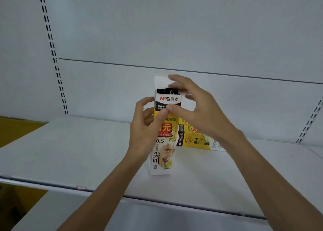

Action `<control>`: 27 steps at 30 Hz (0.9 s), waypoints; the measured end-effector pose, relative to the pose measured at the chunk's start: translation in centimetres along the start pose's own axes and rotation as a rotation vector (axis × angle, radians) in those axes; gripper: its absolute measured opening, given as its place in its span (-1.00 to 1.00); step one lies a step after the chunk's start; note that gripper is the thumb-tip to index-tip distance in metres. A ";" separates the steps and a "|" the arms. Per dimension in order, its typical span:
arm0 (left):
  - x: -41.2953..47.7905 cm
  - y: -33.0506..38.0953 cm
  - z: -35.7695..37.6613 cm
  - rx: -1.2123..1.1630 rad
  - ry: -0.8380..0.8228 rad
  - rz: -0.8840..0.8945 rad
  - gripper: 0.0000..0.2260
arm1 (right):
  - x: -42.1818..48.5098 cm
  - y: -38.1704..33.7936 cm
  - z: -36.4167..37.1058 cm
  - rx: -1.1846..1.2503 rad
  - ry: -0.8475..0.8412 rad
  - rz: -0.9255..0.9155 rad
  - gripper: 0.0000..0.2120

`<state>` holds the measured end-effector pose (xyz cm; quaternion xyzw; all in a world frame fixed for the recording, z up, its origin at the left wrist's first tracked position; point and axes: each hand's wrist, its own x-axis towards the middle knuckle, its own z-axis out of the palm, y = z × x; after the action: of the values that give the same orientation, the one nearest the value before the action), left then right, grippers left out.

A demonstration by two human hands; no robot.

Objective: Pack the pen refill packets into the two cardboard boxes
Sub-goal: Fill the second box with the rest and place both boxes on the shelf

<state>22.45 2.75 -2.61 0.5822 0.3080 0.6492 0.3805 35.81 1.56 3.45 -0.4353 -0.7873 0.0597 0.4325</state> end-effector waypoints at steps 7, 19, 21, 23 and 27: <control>0.9 -0.4 1.3 0.018 -0.118 0.055 -0.58 | -1.6 2.9 1.4 0.401 0.346 0.126 -0.66; 2.7 0.3 0.9 0.265 -0.273 0.192 -0.74 | -1.3 3.0 0.3 0.498 0.198 0.167 -0.87; 2.3 0.4 0.8 0.252 -0.278 0.168 -0.71 | -1.0 3.0 0.2 0.575 0.200 0.189 -0.90; 1.3 -0.1 0.8 0.272 -0.320 0.125 -0.51 | -0.8 2.9 -0.1 0.686 0.206 0.180 -0.93; -0.7 -2.5 0.3 0.302 -0.361 -0.025 -0.24 | -0.7 2.4 -0.4 0.678 0.253 0.118 -0.70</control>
<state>23.09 3.38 -5.04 0.7353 0.3357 0.4762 0.3462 37.81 2.41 2.17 -0.3161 -0.6365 0.2877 0.6420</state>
